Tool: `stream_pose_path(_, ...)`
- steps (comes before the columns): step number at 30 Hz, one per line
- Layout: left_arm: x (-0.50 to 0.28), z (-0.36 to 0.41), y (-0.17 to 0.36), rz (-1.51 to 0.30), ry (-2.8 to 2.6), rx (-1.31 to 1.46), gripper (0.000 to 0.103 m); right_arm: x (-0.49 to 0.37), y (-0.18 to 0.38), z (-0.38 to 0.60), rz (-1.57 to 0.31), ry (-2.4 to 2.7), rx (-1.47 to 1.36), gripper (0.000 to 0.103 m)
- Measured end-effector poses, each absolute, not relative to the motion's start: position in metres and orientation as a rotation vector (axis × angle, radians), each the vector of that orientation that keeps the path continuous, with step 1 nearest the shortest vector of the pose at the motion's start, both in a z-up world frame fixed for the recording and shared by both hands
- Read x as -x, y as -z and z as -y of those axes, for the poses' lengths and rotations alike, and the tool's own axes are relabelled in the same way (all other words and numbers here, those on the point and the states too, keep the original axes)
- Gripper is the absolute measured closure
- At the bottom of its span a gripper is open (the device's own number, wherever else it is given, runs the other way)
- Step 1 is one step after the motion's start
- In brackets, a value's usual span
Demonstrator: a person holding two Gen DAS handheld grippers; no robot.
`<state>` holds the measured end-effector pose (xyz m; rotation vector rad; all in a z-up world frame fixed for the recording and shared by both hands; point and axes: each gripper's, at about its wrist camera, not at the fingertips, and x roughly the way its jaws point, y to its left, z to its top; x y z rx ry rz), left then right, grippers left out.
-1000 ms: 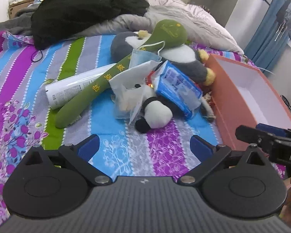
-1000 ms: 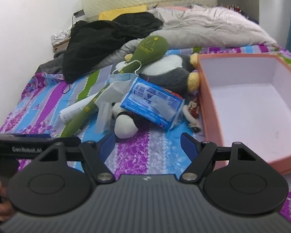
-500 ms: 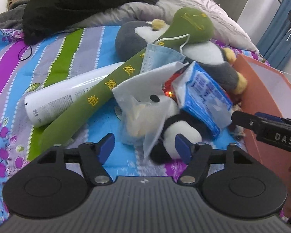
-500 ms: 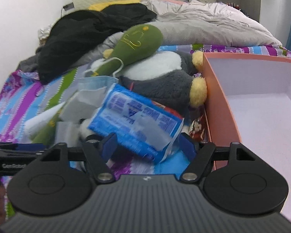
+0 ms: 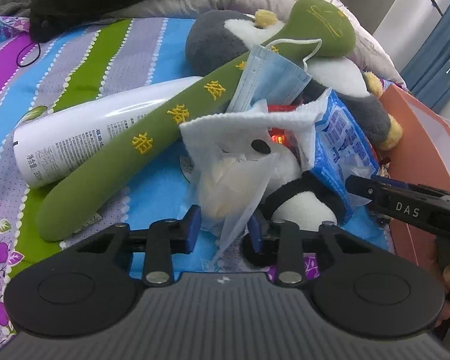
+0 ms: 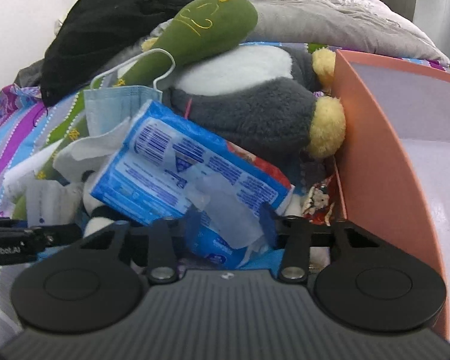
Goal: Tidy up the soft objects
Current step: 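Close the left gripper on the white tissue wrapper in the pile, then lift the white tissue wrapper with the left gripper over the pink box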
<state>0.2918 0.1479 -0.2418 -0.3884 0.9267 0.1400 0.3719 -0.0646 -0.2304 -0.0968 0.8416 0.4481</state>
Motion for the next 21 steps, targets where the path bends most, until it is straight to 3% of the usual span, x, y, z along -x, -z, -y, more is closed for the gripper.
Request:
stream_pose_path(5,-0.287,-0.146,0.233,-0.911,-0.146,0.395,0.076,-0.363,0.221,0.069,-0.81,-0.429,0.107,0.082)
stream_pose_path(21,-0.216,-0.132,0.187,-0.87,-0.186,0.414,0.079,-0.287,0.187,0.091,-0.798,-0.442,0.054,0.084)
